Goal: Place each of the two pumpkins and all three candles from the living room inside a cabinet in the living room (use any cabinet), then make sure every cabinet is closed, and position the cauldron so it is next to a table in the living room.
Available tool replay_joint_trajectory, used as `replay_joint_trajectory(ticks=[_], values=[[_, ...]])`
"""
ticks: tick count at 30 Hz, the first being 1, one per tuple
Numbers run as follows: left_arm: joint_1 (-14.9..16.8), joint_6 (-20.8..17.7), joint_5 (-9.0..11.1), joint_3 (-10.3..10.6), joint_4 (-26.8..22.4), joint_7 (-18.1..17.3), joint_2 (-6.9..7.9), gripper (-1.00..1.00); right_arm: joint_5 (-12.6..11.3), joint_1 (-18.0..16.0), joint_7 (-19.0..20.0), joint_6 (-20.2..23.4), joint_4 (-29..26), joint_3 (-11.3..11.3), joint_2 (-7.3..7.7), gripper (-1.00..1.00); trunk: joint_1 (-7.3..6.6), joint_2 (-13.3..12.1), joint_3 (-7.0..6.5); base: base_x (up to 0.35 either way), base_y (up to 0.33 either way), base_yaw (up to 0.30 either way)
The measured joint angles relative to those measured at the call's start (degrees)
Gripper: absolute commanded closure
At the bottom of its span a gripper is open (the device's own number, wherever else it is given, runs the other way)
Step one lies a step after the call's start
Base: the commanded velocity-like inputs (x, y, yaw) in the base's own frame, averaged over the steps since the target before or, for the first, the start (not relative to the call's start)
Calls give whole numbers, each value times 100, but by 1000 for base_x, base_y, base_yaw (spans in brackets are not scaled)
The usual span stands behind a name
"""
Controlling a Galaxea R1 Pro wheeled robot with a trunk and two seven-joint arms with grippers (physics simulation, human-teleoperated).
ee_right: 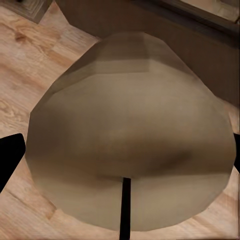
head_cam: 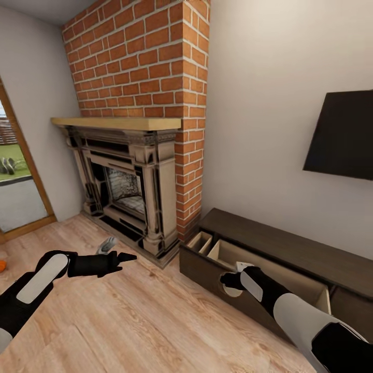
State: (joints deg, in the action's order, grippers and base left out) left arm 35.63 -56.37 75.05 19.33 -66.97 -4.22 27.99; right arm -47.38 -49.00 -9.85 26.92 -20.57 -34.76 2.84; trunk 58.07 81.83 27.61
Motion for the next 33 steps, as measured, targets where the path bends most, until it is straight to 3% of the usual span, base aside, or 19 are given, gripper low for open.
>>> replay_joint_trajectory(ticks=[23, 33], values=[[0, 4, -13, 0, 0, 0, 0, -100, -1, 0, 5, 3, -9, -5, 0, 100, 0, 0, -91, 0, 0, -269], [0, 3, -5, 0, 0, 0, 0, -100, 2, -1, 11, -8, -9, 3, 3, 100, 0, 0, -99, 0, 0, -36]])
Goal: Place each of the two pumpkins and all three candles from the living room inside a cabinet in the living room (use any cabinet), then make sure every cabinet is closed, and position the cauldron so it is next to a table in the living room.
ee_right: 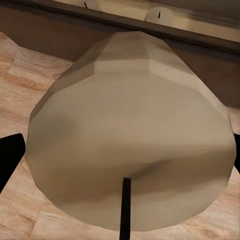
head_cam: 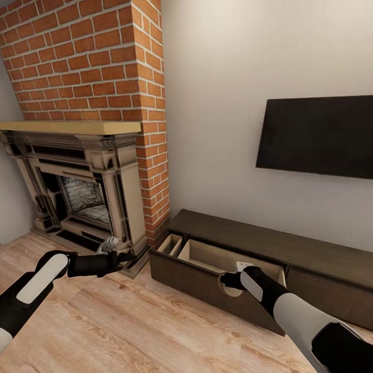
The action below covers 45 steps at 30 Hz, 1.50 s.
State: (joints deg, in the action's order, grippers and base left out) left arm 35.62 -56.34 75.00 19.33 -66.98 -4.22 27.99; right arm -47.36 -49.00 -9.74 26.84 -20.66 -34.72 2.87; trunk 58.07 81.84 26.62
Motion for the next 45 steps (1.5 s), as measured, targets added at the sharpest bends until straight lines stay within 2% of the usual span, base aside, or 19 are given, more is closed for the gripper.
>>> replay_joint_trajectory(ticks=[15, 45], values=[[0, -3, 0, 0, 0, 0, 0, -100, -10, 0, -3, -2, -1, 7, 5, 100, 0, 0, 0, 0, 0, -19], [0, -1, -3, 0, 0, 0, 0, -100, -35, 1, -10, 16, -2, 14, 5, 100, 0, 0, -76, 5, 0, -276]])
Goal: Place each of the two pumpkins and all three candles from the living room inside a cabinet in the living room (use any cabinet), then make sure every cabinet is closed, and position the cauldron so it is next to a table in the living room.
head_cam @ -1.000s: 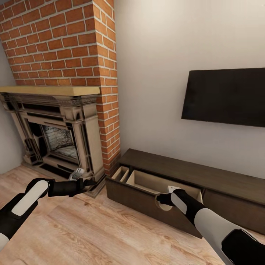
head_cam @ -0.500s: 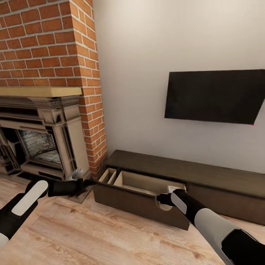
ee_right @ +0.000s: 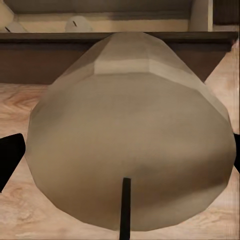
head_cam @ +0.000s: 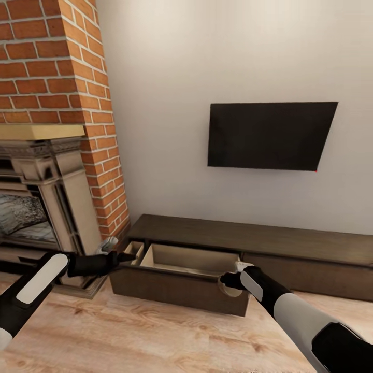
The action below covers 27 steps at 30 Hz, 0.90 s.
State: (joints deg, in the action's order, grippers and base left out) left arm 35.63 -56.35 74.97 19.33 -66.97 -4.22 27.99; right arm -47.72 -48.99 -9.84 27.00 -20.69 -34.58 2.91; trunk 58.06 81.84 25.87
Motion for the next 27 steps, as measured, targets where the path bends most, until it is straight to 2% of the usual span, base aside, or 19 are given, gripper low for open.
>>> replay_joint_trajectory(ticks=[8, 11, 16, 18, 21, 25, 27], values=[[0, 6, -3, 7, 0, 8, 0, -100, -38, -7, -49, 104, -182, 31, -4, 100, 0, 0, -7, 17, 0, -81], [-1, 6, -4, 8, 0, 8, 0, -100, -55, -178, -98, 350, -205, 44, -7, 100, 0, 0, -7, 1, 0, -6], [0, 4, 3, 17, 0, 1, 0, -100, -129, -866, -143, 1489, -208, 67, -8, 100, 0, 0, -8, 0, 0, -1], [0, 1, 8, 20, -4, -2, 4, -100, -240, -1141, -155, 1825, -177, 70, -8, 100, 0, 0, -8, 0, 0, 0], [-1, -10, 9, -9, -1, -15, 30, -100, -542, -1651, -253, 2445, -89, 79, -8, 100, 0, 0, -8, 0, 0, 0], [-1, -18, 6, -37, -1, -22, 63, -100, -803, -2202, -740, 2784, 244, 49, -15, 100, 0, 0, -7, 0, 0, 0], [-1, -23, 15, -41, -1, -23, 68, -100, -1059, -2426, -1062, 2825, 511, 47, -101, 100, 0, 0, -7, 20, 0, 0]])
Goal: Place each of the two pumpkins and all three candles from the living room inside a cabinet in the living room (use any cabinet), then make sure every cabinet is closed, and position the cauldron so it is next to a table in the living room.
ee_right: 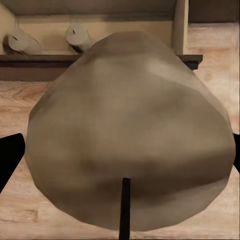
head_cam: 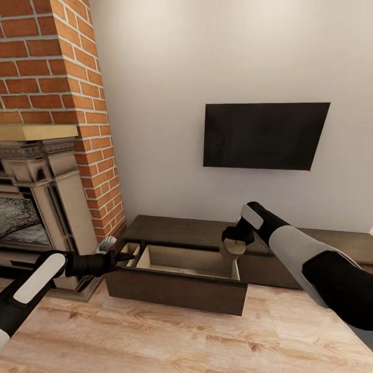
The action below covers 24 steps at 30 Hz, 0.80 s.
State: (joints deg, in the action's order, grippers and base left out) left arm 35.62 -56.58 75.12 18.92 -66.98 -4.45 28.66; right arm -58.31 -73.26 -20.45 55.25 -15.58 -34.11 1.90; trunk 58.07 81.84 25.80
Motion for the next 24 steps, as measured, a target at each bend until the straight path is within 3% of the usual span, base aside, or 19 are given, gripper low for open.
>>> replay_joint_trajectory(ticks=[2, 5, 12, 17, 19, 24], values=[[1, -3, 2, 2, 0, 0, 0, -100, -194, -109, -305, 9, 176, 4, -149, 100, -1, 0, 0, 125, -3, 0], [0, 0, -12, 46, 4, 21, -2, -100, -253, -164, -605, 20, 273, -1, -270, 100, -2, 0, 0, 236, -57, 0], [0, -3, -206, 63, 9, 28, 13, -100, -270, -183, -723, -35, 315, -9, -320, 100, -1, 0, 0, 230, -125, 0], [0, -19, -178, 30, -24, -87, 22, -100, -270, -184, -729, -52, 316, -11, -319, 100, 0, 0, 0, 75, -28, 0], [0, -28, -86, 44, -36, -374, 26, -100, -274, -184, -728, -55, 316, -14, -319, 100, 0, 0, 0, 15, -5, 0], [0, -71, 63, 233, -37, -1627, 73, -100, -277, -184, -727, -64, 316, -16, -324, 100, 0, 0, 0, 4, -1, 0]])
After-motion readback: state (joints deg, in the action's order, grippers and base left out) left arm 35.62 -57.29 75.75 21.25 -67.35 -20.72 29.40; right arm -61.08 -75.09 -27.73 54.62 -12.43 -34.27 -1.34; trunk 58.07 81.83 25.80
